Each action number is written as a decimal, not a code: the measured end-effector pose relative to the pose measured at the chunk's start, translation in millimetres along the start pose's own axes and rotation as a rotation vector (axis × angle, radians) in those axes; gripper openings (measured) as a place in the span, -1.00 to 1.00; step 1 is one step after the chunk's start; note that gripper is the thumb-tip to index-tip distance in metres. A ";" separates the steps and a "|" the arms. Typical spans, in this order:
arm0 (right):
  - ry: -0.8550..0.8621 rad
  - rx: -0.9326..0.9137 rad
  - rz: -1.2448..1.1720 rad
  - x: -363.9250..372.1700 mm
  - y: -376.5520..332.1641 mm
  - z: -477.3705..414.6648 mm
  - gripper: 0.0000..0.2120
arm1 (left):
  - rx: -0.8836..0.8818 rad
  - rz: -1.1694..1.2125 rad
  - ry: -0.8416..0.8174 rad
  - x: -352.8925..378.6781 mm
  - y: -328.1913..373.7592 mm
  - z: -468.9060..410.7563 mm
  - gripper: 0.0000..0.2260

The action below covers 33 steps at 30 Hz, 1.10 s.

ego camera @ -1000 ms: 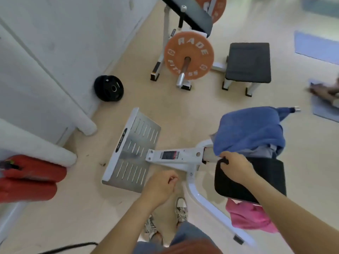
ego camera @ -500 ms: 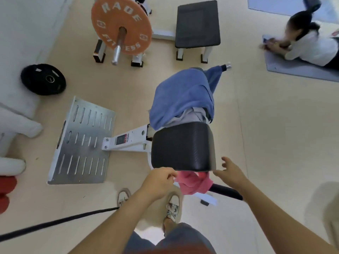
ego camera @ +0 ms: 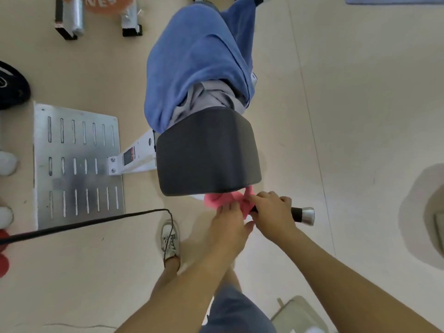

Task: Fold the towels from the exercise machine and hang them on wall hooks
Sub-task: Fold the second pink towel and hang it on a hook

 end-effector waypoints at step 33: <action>-0.909 -0.587 -1.212 -232.6 -96.3 74.2 -0.49 | 0.086 1.566 -0.432 -252.1 39.0 136.1 -0.75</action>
Point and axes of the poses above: each hand's wrist, its own z-axis away from the middle knuckle, its own x-axis out of the palm, y = z × x, the point moved 2 cm from there along -z, towards the middle knuckle, and after that the axes turned 2 degrees about z, right-handed, at the moved point
